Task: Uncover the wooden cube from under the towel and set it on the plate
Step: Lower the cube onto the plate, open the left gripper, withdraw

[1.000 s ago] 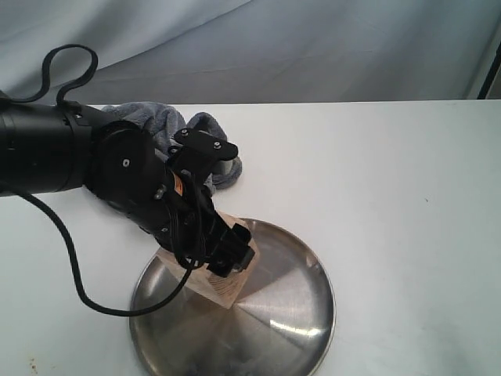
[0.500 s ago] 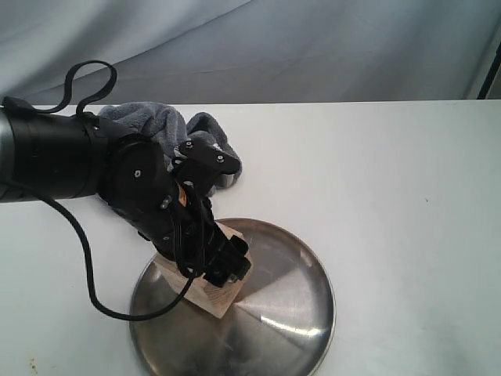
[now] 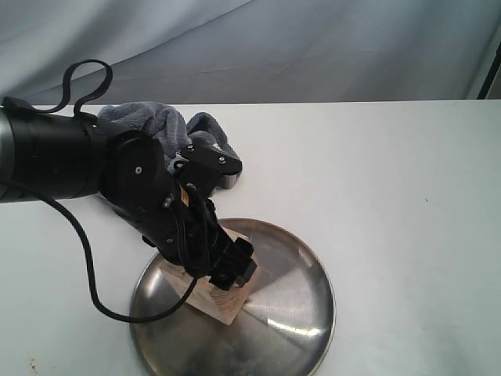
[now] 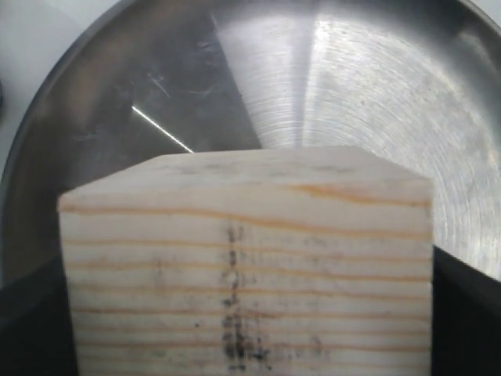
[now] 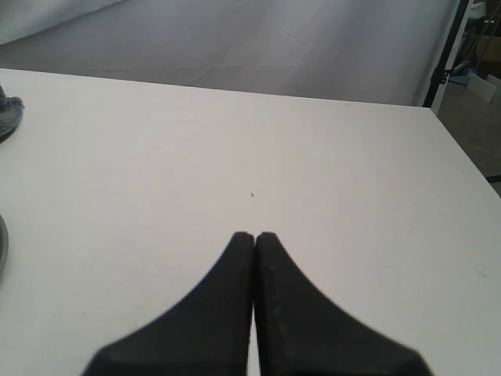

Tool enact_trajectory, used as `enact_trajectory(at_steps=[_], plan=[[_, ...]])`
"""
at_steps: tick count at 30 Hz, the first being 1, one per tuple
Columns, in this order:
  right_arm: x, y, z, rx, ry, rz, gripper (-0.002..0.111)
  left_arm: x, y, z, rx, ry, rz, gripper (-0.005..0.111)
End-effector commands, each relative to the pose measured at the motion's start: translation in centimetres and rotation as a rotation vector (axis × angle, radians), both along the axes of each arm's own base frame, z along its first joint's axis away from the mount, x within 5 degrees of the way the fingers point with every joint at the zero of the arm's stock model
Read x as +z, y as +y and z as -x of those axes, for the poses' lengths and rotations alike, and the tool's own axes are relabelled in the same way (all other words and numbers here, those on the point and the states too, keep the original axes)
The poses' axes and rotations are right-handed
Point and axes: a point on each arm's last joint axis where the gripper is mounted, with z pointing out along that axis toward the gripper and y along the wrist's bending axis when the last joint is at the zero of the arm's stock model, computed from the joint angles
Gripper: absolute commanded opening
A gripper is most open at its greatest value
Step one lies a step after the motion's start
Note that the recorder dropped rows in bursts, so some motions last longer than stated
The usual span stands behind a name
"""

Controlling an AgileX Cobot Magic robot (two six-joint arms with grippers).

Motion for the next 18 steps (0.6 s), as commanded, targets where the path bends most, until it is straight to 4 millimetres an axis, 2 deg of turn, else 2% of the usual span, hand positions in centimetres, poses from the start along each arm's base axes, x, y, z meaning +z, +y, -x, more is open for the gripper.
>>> enact_trajectory(at_steps=[1,4,6,7,8,9,10,11,15,18], plan=[[-0.1,0.0,0.0,-0.007,-0.005,-0.002,0.0,0.5,-0.5,0.0,-0.002,-0.012,0.044,0.001],[-0.1,0.0,0.0,-0.007,-0.005,-0.002,0.0,0.5,-0.5,0.0,-0.042,-0.017,0.041,0.002],[-0.1,0.0,0.0,-0.007,-0.005,-0.002,0.0,0.5,-0.5,0.1,-0.081,-0.022,0.03,0.015],[-0.1,0.0,0.0,-0.007,-0.005,-0.002,0.0,0.4,-0.5,0.2,-0.09,-0.009,0.026,0.035],[-0.1,0.0,0.0,-0.007,-0.005,-0.002,0.0,0.4,-0.4,0.3,-0.092,-0.003,0.023,0.048],[-0.1,0.0,0.0,-0.007,-0.005,-0.002,0.0,0.4,-0.5,0.3,-0.083,-0.001,0.033,0.077],[-0.1,0.0,0.0,-0.007,-0.005,-0.002,0.0,0.5,-0.6,0.2,-0.075,-0.007,0.044,0.093],[-0.1,0.0,0.0,-0.007,-0.005,-0.002,0.0,0.6,-0.8,0.1,-0.058,-0.012,0.066,0.104],[-0.1,0.0,0.0,-0.007,-0.005,-0.002,0.0,0.7,-0.8,0.1,-0.082,-0.026,0.071,0.104],[-0.1,0.0,0.0,-0.007,-0.005,-0.002,0.0,2.4,-0.5,0.3,-0.095,-0.067,0.087,0.104]])
